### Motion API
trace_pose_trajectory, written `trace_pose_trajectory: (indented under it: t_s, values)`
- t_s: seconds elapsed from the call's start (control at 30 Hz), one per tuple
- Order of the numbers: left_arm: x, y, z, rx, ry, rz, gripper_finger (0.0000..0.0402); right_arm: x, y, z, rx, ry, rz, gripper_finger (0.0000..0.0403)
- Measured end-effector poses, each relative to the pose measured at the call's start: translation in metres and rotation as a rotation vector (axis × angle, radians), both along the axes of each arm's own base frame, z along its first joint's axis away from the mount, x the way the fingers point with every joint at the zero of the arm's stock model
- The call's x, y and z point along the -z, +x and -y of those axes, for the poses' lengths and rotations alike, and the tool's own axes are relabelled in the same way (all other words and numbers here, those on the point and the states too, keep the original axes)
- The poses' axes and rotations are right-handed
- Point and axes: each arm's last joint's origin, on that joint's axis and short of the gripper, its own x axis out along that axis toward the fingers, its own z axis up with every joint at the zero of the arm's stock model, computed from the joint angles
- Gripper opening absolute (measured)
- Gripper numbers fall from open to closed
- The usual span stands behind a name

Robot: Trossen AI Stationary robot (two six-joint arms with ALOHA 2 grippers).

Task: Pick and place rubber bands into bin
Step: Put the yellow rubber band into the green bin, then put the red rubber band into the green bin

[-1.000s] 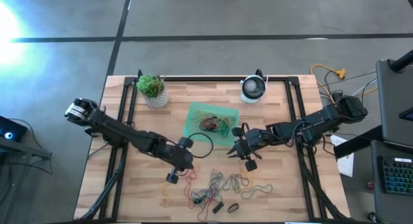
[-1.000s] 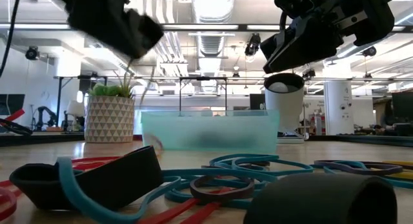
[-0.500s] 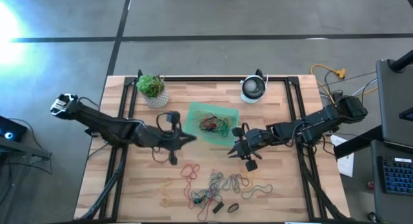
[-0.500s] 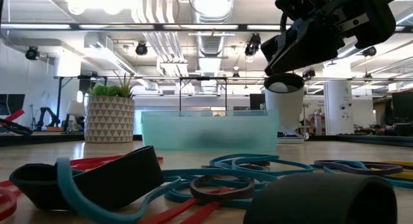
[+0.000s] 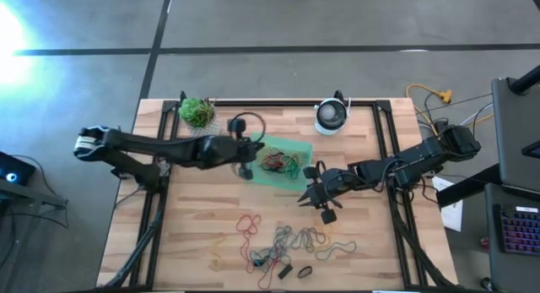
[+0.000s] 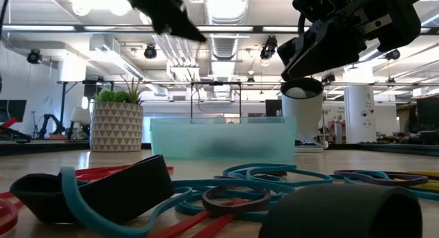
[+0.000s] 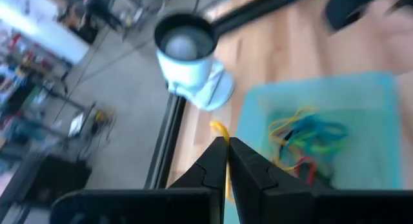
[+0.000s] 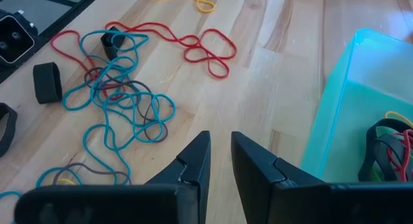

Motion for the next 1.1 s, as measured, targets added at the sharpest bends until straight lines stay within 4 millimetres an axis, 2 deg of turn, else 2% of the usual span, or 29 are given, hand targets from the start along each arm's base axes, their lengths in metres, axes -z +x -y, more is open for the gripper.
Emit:
trace_pose_trajectory:
  t_s: [0.23, 0.4, 0.5, 0.7, 0.87, 0.97, 1.1]
  values:
    - [0.045, 0.030, -0.030, -0.051, -0.031, -0.105, 0.0000, 0.000, 0.000, 0.000, 0.000, 0.000, -0.001, 0.0056]
    - [0.072, 0.042, -0.036, -0.061, -0.039, -0.183, 0.0000, 0.001, 0.000, 0.000, -0.001, -0.002, -0.003, 0.0056]
    - [0.081, 0.045, -0.036, -0.040, -0.054, -0.218, 0.0009, 0.001, -0.001, 0.000, -0.002, -0.004, -0.004, 0.0056]
    - [0.082, 0.046, -0.034, -0.002, -0.078, -0.218, 0.0074, 0.003, -0.002, 0.000, -0.005, -0.009, -0.009, 0.0056]
    - [0.073, 0.039, -0.031, -0.039, -0.149, -0.192, 0.0119, 0.006, -0.003, 0.001, -0.001, -0.006, -0.020, 0.0056]
    - [0.068, 0.027, -0.020, -0.021, -0.224, -0.243, 0.0130, 0.009, -0.005, 0.001, 0.015, 0.011, -0.042, 0.0056]
    - [0.056, 0.008, 0.005, 0.085, -0.383, -0.294, 0.0132, 0.012, -0.008, 0.002, 0.017, 0.005, -0.081, 0.0057]
